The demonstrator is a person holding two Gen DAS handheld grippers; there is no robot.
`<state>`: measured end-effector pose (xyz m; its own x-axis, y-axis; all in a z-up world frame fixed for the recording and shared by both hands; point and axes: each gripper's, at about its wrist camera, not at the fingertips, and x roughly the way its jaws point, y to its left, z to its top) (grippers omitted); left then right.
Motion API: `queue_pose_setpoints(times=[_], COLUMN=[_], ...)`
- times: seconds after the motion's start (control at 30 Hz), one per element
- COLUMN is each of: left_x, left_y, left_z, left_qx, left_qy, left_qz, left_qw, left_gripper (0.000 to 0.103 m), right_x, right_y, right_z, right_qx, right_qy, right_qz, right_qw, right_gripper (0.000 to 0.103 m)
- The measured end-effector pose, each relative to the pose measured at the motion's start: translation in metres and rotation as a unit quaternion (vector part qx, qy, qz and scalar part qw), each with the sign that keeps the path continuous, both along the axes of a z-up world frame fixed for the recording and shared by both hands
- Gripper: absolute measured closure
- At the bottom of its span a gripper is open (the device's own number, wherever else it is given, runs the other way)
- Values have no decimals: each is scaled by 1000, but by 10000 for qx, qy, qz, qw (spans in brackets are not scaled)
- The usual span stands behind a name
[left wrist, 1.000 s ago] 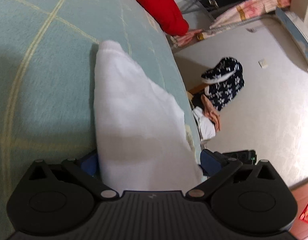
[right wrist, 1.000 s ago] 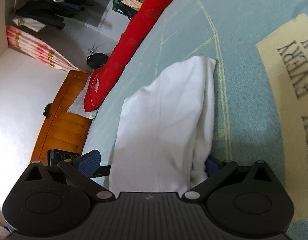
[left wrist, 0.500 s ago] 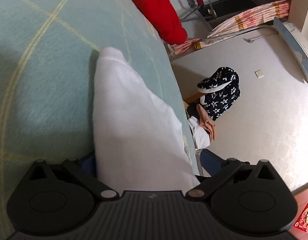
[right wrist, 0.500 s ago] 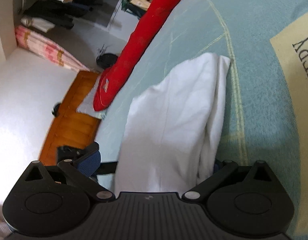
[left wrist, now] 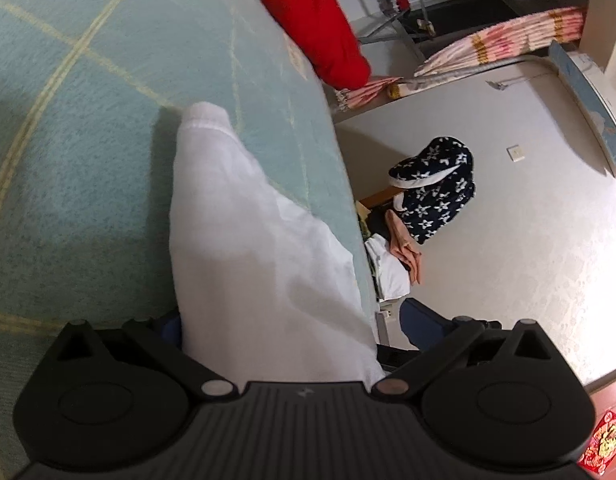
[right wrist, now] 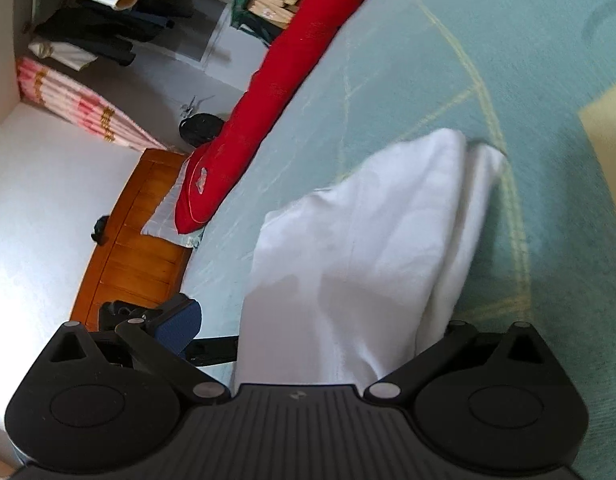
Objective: Fold clothes
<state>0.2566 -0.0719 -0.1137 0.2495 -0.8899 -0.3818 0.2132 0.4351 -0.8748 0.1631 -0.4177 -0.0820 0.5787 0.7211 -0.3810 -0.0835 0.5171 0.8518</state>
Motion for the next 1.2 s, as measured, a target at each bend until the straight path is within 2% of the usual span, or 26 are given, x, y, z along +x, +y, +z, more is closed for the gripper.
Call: queue_pose_setpoints(times=[0.2,0.5,0.8,1.2], left_x=[-6,-18,-24,-23], left_y=[10,56,126,234], left_z=[19,39,53,69], left_qx=[-16,-16,66,305], left_qy=[-227,-398,-503,-566], left_qz=[41,280,628,1141], left_qw=[9997,9988,9967,9914], left_gripper=[2,2,2,2], right_x=[-3,1,14,51], right_y=[13,50,121,242], right_z=[21,36,54,64], right_qx=[-110,-62,-251,-321], right_qy=[-160,-202,-202,-99], right_qz=[166,415,828,1339], right_qw=[9997,9989,9960,9904], right_gripper=[0,0,0,0])
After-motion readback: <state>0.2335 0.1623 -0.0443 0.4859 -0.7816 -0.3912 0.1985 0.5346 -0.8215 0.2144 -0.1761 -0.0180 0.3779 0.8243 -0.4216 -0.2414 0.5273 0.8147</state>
